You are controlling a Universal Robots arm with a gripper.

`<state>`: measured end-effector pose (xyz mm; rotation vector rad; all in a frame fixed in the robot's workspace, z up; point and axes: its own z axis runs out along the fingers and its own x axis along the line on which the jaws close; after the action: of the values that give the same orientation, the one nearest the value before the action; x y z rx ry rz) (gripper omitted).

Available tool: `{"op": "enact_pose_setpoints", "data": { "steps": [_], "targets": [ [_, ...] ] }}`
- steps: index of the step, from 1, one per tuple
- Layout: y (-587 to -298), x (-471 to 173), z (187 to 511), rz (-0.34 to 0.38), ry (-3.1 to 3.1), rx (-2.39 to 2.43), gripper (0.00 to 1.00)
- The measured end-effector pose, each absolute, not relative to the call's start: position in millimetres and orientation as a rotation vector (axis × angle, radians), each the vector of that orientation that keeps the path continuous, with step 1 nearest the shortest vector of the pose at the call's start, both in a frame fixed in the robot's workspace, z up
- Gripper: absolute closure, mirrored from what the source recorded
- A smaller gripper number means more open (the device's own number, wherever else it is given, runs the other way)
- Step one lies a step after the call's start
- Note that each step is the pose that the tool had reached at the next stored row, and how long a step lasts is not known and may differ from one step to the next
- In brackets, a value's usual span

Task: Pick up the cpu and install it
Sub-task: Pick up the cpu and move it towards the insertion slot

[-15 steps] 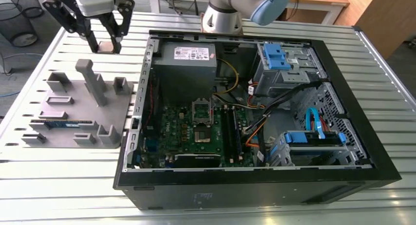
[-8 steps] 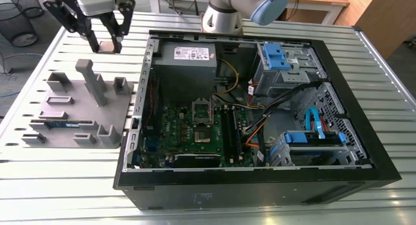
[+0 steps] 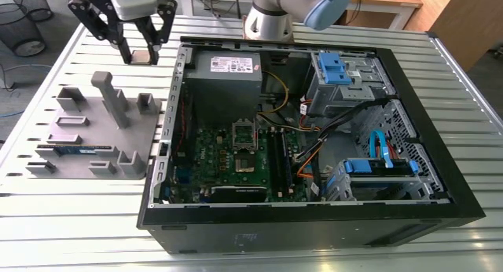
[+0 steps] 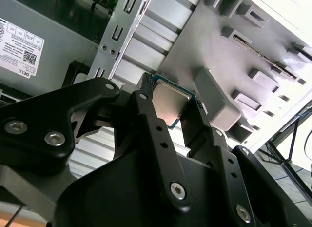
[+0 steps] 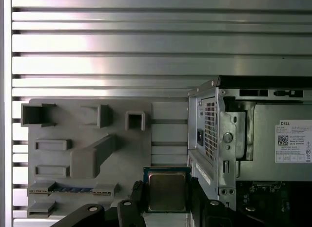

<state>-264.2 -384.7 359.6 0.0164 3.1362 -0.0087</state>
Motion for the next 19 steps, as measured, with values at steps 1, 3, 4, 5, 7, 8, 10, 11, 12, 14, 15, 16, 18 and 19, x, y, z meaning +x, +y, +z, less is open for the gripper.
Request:
{"op": "enact_pose_setpoints", "data": {
  "steps": [1, 3, 4, 5, 7, 8, 10, 11, 12, 14, 15, 16, 18, 19],
  "targets": [
    [-385, -261, 360, -0.009, 3.136, 0.017, 0.53],
    [-384, -254, 359, -0.009, 3.136, 0.017, 0.53],
    [-384, -251, 359, -0.008, 3.136, 0.017, 0.53],
    [-384, -247, 359, -0.009, 3.136, 0.016, 0.53],
    [-384, -239, 359, -0.009, 3.136, 0.017, 0.53],
    [-384, -235, 359, -0.009, 3.136, 0.017, 0.53],
    [-384, -225, 359, -0.008, 3.136, 0.017, 0.53],
    [-383, -221, 359, -0.009, 3.136, 0.017, 0.53],
    [-383, -217, 359, -0.009, 3.136, 0.017, 0.53],
    [-383, -210, 358, -0.009, 3.136, 0.017, 0.53],
    [-383, -206, 358, -0.008, 3.136, 0.017, 0.53],
    [-383, -202, 358, -0.008, 3.136, 0.017, 0.53],
    [-383, -195, 358, -0.009, 3.136, 0.018, 0.53],
    [-382, -191, 358, -0.009, 3.136, 0.018, 0.53]
  ]
}}
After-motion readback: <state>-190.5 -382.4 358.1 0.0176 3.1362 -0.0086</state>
